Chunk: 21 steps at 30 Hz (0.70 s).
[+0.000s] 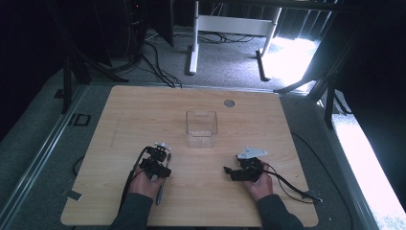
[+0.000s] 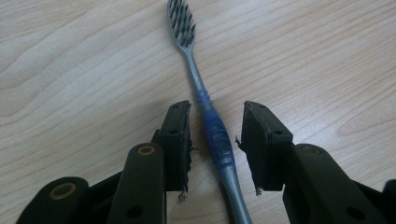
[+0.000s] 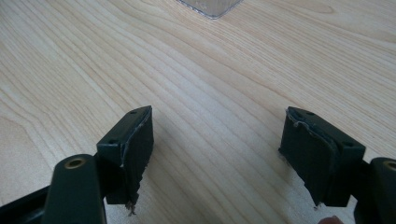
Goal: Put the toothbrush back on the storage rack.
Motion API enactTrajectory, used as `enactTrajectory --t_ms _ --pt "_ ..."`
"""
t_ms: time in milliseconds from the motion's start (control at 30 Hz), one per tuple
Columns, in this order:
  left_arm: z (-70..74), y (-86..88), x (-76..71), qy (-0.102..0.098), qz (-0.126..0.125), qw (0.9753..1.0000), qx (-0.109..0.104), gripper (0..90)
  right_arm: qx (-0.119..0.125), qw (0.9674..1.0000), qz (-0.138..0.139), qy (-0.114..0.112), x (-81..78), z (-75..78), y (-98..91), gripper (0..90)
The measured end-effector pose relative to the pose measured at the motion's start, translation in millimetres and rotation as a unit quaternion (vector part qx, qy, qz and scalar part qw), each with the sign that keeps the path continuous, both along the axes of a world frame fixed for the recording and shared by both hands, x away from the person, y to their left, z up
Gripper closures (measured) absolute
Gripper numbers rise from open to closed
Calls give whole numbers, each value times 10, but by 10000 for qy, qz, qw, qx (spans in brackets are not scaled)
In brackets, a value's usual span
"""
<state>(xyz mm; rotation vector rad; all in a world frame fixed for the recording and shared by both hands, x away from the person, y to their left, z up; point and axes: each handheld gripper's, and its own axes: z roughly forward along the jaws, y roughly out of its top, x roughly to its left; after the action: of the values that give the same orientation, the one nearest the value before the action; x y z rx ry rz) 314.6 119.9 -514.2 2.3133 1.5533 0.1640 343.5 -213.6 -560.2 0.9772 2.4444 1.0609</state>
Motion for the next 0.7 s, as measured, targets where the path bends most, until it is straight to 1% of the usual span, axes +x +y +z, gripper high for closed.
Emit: enactTrajectory --t_ms 100,233,433,567,633,700 --pt "-10 -5 -4 17 16 10000 0 626 1 10000 -1 1 0 0 0 251" --pt "-22 -20 -16 87 -27 10000 23 638 3 10000 1 1 1 0 0 251" --pt "-30 -35 -23 174 -32 9997 147 658 0 10000 2 -2 1 0 0 251" --pt "-44 -50 -31 210 -55 9996 192 666 1 10000 4 0 1 0 0 251" --pt "-46 -54 -31 245 -76 9994 217 670 2 10000 3 1 1 0 0 251" --pt "-53 -64 -28 322 -115 9991 266 682 3 10000 2 3 2 0 0 250"
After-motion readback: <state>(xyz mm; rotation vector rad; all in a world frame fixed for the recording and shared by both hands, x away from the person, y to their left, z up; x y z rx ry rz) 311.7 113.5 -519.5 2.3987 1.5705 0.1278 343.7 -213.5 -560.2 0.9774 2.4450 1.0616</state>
